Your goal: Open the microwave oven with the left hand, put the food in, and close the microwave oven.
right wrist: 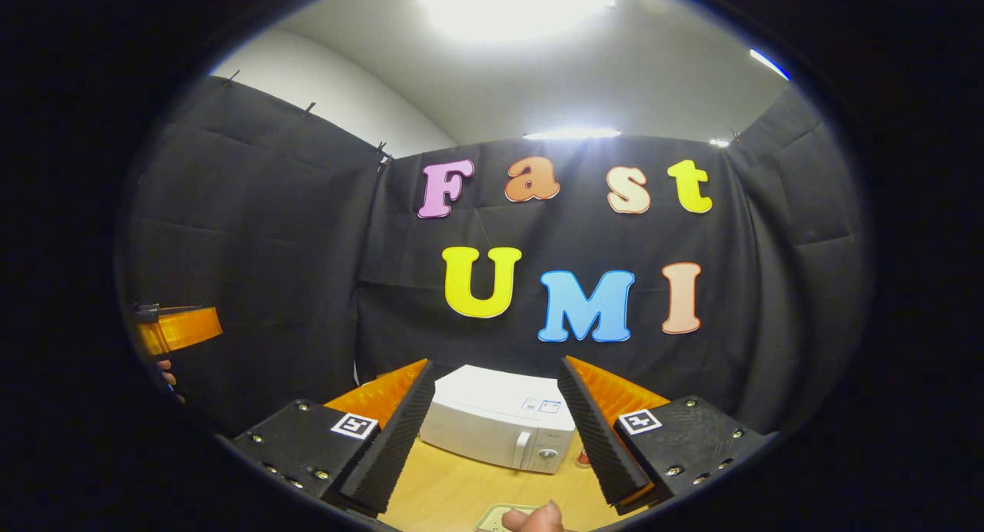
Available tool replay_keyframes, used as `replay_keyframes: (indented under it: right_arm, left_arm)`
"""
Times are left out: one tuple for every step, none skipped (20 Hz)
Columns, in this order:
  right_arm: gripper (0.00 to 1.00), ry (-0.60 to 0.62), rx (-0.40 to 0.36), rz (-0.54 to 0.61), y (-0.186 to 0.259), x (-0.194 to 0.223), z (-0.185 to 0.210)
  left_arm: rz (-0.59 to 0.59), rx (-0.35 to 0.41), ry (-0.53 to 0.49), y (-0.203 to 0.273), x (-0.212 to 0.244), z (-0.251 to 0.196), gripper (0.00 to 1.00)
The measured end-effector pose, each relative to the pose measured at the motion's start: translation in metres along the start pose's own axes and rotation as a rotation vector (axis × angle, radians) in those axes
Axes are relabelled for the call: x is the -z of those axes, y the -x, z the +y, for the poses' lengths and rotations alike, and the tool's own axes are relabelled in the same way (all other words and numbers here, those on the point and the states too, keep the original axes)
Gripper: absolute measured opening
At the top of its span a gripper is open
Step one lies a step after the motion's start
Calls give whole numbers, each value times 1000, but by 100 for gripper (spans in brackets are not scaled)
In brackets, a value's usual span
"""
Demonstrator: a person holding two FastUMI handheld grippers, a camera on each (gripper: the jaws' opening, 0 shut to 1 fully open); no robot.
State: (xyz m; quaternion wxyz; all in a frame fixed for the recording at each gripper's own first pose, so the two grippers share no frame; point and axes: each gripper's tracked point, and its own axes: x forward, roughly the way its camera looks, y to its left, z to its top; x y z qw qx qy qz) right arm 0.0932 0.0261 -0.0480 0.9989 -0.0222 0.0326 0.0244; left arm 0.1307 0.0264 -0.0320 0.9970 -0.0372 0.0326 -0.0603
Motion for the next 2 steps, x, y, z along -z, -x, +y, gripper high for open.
replay_keyframes:
  right_arm:
    - [98, 1, -11, 2, -3, -1, 6]
    - [98, 3, -19, 3, -6, -2, 11]
  left_arm:
    - [-3, -3, -1, -3, 0, 6, 94]
    - [-6, -7, 4, -5, -1, 11, 94]
